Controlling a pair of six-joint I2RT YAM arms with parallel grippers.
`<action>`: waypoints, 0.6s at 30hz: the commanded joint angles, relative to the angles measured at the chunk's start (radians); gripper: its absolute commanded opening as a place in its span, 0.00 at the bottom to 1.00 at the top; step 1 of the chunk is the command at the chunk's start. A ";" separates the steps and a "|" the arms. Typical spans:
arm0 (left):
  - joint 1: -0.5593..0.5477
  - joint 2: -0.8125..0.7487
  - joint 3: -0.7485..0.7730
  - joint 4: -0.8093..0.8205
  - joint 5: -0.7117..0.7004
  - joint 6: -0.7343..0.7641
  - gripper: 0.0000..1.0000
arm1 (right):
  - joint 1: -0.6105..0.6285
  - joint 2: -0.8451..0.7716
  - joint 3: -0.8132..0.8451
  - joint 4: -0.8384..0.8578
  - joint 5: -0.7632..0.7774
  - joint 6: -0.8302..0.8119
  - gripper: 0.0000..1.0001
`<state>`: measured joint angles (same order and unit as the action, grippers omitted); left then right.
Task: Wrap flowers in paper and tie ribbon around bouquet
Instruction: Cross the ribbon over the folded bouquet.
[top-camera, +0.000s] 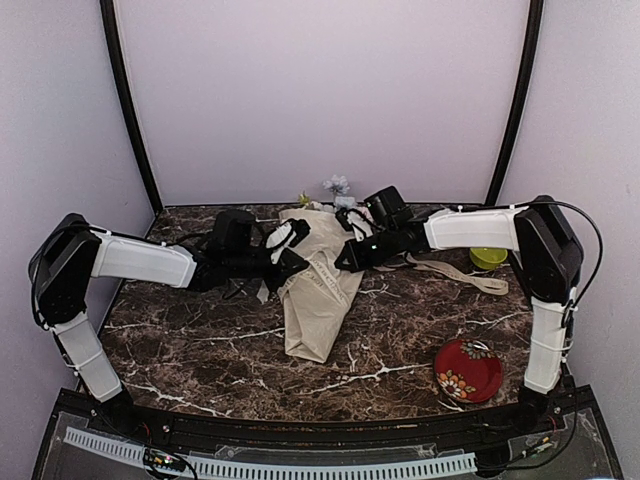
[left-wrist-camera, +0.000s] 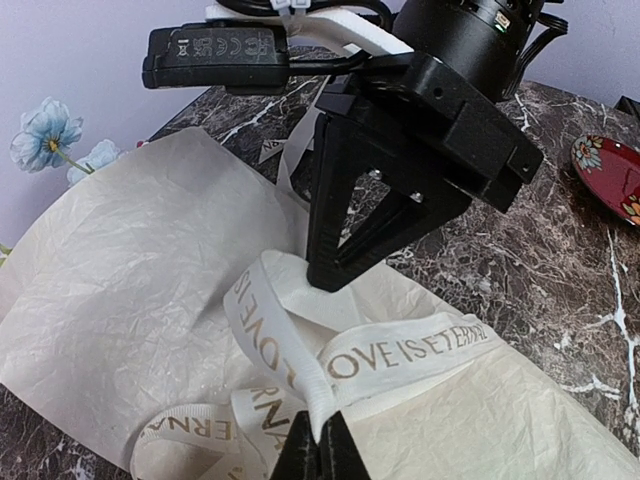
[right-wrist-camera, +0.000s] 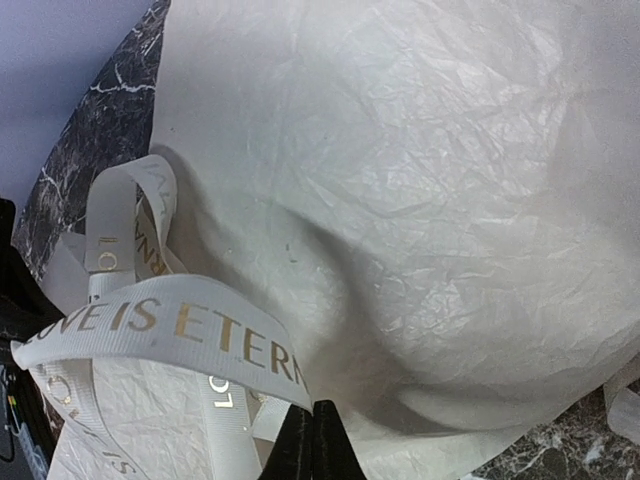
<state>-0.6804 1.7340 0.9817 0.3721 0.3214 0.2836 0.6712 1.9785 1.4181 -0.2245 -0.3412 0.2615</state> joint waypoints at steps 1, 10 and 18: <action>0.003 -0.008 -0.001 0.003 0.013 -0.002 0.00 | -0.011 -0.016 -0.020 0.057 -0.010 -0.004 0.00; 0.003 -0.004 -0.001 0.011 0.028 -0.002 0.00 | -0.003 -0.048 -0.100 0.019 -0.470 -0.153 0.00; 0.003 -0.009 -0.009 0.019 0.052 -0.003 0.00 | 0.002 0.031 -0.037 -0.006 -0.694 -0.175 0.00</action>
<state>-0.6804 1.7340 0.9817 0.3725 0.3435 0.2836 0.6678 1.9564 1.3308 -0.2146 -0.8627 0.1310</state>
